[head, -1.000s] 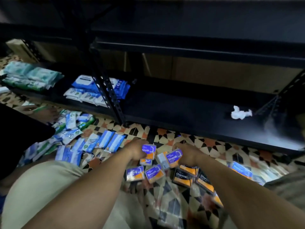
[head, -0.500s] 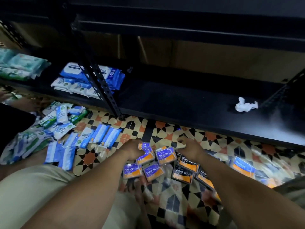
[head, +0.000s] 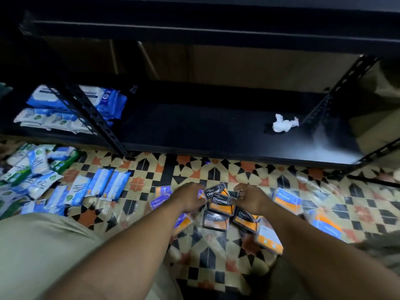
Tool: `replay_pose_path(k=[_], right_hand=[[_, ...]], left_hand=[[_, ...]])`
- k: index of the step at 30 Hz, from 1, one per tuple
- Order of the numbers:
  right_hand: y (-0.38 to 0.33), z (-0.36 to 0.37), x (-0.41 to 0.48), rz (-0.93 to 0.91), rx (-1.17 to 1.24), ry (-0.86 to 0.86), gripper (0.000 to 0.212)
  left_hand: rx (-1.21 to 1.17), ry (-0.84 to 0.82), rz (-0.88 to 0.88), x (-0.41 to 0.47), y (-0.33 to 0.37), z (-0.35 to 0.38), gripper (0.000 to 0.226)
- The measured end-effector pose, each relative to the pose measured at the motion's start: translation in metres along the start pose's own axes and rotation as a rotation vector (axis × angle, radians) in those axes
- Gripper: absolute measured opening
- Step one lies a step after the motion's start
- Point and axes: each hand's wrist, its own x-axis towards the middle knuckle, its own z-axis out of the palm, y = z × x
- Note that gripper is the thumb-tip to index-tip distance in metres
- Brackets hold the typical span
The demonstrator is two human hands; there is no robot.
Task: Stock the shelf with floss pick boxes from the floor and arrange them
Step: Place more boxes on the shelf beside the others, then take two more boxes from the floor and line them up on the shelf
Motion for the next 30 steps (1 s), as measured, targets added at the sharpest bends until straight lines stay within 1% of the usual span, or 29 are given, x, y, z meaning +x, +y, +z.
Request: replay_pose_path(k=[4,9,11,13,16,17,19,22,24,26,28,30], right_hand=[[0.029,-0.007,-0.013,0.08,-0.018,0.053,0.038],[0.06,-0.003,-0.021,0.17,-0.023,0.082,0.04],[0.07,0.006,-0.018,0.182,-0.034,0.077,0.046],[0.073,0.014,-0.018,0.191,-0.054,0.083,0.057],[0.074,0.024,-0.013,0.202,-0.023,0.112,0.071],[0.073,0.026,-0.012,0.199,-0.006,0.119,0.072],[0.071,0.029,-0.008,0.193,0.028,0.131,0.068],[0.068,0.03,-0.005,0.177,0.066,0.178,0.059],[0.065,0.03,-0.006,0.154,0.055,0.213,0.063],[0.063,0.03,-0.008,0.123,0.025,0.227,0.071],[0.063,0.029,-0.011,0.111,0.014,0.209,0.075],[0.063,0.027,-0.015,0.104,0.037,0.205,0.074]], left_hand=[[0.13,-0.025,0.077,0.017,0.027,0.02,0.061],[0.281,-0.079,0.129,0.037,0.044,0.04,0.076],[0.314,-0.117,0.141,0.043,0.046,0.047,0.081],[0.346,-0.156,0.137,0.048,0.047,0.053,0.085],[0.382,-0.161,0.132,0.052,0.047,0.061,0.085],[0.391,-0.153,0.132,0.053,0.047,0.062,0.084],[0.415,-0.122,0.136,0.055,0.047,0.065,0.083],[0.38,-0.091,0.143,0.056,0.045,0.067,0.084],[0.347,-0.072,0.142,0.054,0.044,0.066,0.089],[0.298,-0.05,0.145,0.051,0.043,0.064,0.093],[0.183,-0.026,0.152,0.047,0.044,0.058,0.089],[0.042,0.002,0.156,0.044,0.044,0.053,0.08]])
